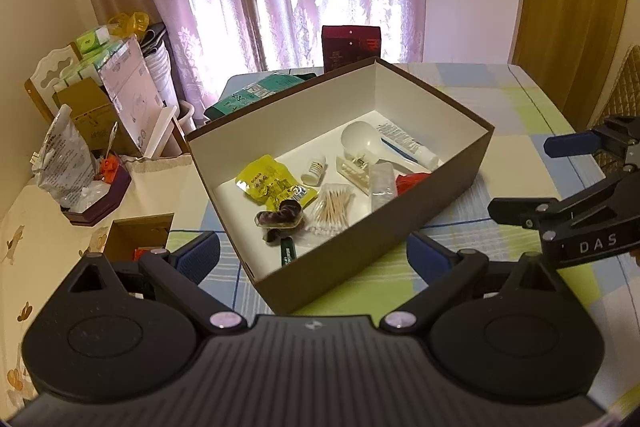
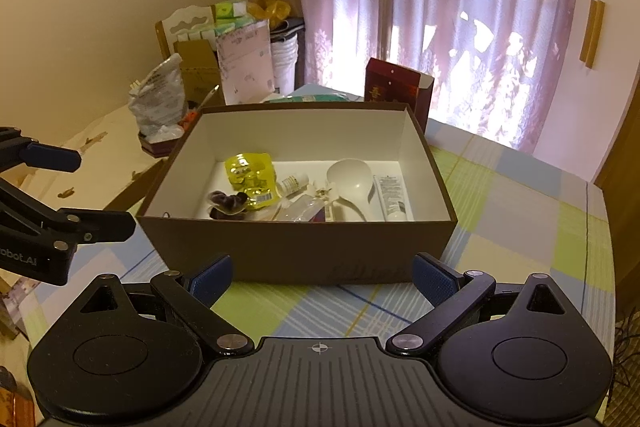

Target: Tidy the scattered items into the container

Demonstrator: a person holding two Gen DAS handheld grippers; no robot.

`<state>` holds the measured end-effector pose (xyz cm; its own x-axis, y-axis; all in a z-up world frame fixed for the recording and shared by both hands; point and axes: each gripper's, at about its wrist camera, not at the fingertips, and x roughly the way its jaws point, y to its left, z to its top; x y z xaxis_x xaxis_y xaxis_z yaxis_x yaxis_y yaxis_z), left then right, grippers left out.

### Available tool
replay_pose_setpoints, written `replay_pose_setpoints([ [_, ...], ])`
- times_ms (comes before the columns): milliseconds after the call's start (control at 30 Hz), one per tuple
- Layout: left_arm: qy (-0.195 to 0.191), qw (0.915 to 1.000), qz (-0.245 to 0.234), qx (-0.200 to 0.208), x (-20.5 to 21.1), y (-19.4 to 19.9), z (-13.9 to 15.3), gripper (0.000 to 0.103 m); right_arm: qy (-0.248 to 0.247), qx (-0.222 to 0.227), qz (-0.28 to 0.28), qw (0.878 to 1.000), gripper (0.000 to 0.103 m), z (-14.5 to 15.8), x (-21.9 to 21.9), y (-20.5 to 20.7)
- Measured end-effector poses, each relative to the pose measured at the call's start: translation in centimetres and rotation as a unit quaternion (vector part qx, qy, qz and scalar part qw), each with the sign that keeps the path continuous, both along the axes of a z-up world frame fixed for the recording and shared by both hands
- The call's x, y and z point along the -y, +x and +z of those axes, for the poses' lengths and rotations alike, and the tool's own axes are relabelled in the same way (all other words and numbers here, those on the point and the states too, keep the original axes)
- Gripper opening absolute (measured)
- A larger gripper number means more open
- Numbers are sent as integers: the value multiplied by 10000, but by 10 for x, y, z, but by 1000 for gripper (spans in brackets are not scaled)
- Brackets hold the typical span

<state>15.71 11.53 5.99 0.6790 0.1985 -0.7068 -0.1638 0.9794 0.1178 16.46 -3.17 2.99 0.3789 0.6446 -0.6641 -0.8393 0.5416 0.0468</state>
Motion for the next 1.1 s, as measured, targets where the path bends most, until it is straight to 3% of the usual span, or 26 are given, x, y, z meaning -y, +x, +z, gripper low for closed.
replay_pose_setpoints([
  [500, 57, 9994, 313, 167, 39, -31, 14, 98, 113, -75, 100, 9999, 101, 7, 36, -12],
  [1100, 84, 9976, 685, 88, 66, -48, 9, 98, 77, -238, 242, 9994, 101, 0, 58, -12],
])
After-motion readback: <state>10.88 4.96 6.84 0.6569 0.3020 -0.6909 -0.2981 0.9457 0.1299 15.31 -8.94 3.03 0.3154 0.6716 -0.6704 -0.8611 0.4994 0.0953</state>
